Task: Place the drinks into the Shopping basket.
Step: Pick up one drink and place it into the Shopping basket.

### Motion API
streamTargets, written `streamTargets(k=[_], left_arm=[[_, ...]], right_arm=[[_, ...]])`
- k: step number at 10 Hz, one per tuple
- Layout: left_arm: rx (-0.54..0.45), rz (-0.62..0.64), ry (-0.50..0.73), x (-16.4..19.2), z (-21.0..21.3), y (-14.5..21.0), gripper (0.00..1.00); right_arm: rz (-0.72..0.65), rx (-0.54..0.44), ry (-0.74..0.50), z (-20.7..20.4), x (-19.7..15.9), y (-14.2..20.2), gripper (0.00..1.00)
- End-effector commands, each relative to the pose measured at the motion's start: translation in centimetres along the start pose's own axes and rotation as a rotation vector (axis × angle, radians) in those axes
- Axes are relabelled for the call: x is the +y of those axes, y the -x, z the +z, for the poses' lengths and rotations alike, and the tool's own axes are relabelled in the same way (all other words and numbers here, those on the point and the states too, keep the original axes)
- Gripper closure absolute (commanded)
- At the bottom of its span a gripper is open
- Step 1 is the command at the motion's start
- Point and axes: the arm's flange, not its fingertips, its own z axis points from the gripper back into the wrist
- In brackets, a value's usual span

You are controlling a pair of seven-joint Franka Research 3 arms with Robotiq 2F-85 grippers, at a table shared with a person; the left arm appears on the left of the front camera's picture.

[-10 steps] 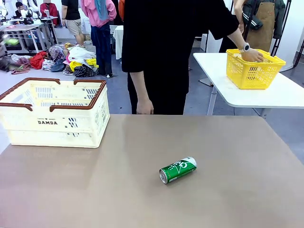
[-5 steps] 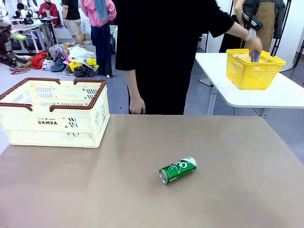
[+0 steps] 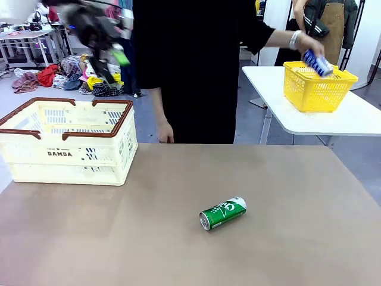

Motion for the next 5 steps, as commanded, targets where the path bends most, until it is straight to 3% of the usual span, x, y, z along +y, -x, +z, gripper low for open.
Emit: streamTargets(k=[1,2,3,4,5], left_arm=[[0.149,0.013,-0.172,1.7,-4.5,-2.9,0.00],[0.155,-0.006,-0.153,1.5,-6.7,-3.5,0.00],[0.106,-0.004,-0.088,-0.3,-4.1,-2.9,0.00],[0.106,-0.004,-0.088,-0.3,-4.1,-2.9,0.00],[0.175,-0.013,-0.136,0.3,-7.7,-5.3,0.00]], right_arm=[[0.026,-0.012,-0.030,0.0,0.1,-0.3,0.00],[0.026,-0.012,-0.030,0.0,0.1,-0.3,0.00],[0.026,-0.012,-0.030,0.0,0.1,-0.3,0.00],[0.026,-0.012,-0.030,0.0,0.1,-0.3,0.00],[0.026,-0.012,-0.030,0.0,0.1,-0.3,0.00]])
